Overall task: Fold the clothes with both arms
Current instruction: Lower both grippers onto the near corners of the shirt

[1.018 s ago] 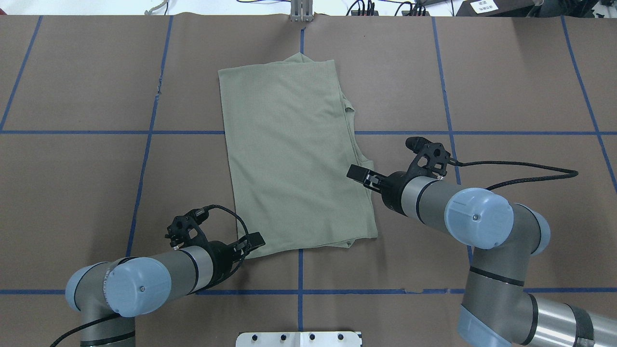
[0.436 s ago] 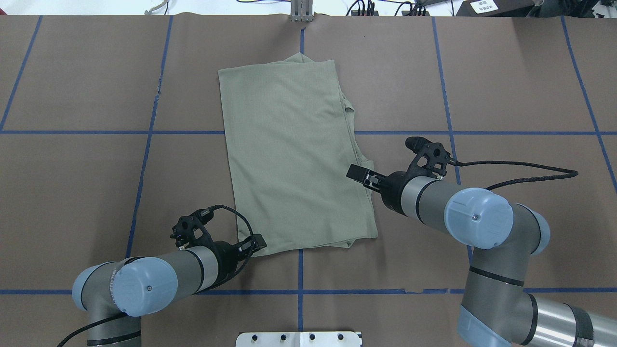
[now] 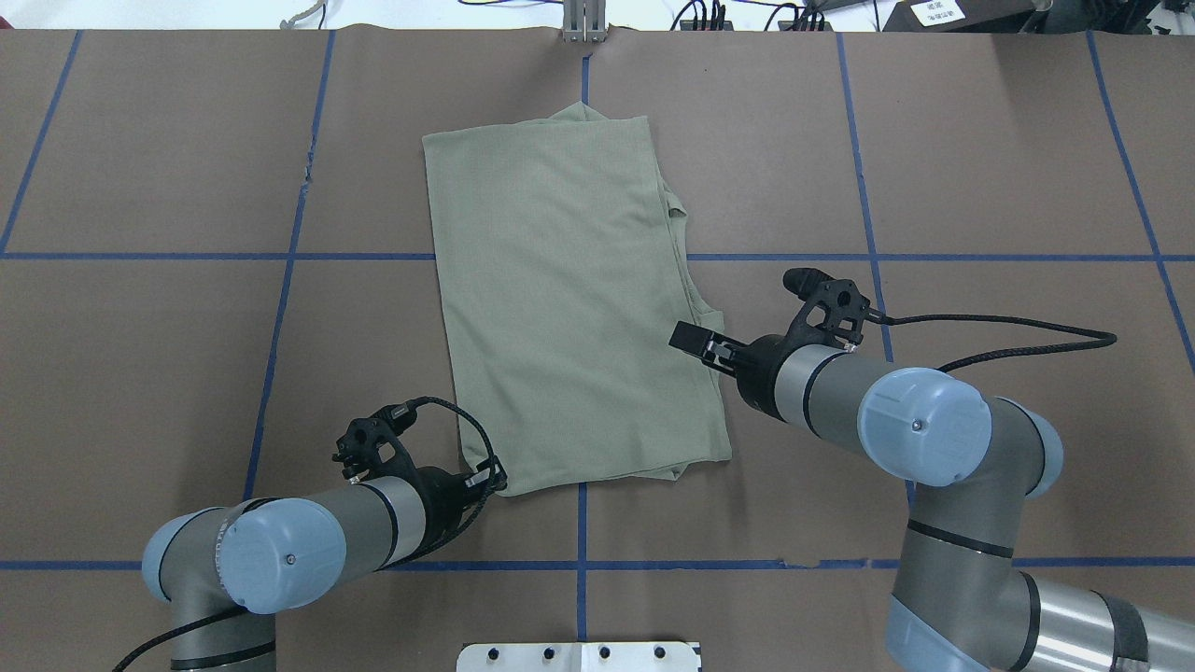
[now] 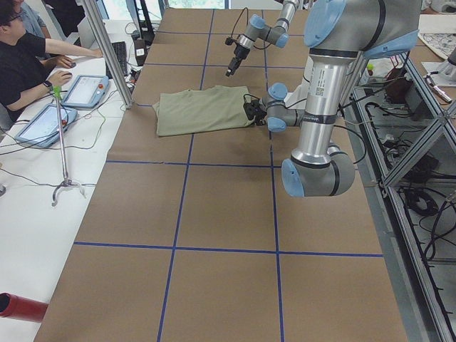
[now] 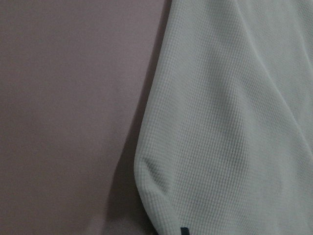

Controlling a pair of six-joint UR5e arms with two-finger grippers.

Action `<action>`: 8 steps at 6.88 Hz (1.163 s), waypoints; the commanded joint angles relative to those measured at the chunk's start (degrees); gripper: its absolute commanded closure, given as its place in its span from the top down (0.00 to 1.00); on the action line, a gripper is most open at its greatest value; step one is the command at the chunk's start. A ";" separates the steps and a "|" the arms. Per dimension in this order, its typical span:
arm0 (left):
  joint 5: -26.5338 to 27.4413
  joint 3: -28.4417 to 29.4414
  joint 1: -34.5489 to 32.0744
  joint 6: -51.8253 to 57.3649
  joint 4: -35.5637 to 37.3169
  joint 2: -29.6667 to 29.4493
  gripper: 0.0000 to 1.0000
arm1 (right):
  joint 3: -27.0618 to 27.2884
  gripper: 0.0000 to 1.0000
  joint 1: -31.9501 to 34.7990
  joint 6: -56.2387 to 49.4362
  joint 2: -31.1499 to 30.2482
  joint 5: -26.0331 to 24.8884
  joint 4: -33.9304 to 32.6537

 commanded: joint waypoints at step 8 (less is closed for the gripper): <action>0.09 -0.86 -0.08 0.10 0.00 -0.02 0.00 | -2.06 0.82 -11.21 17.32 4.89 -8.51 -16.57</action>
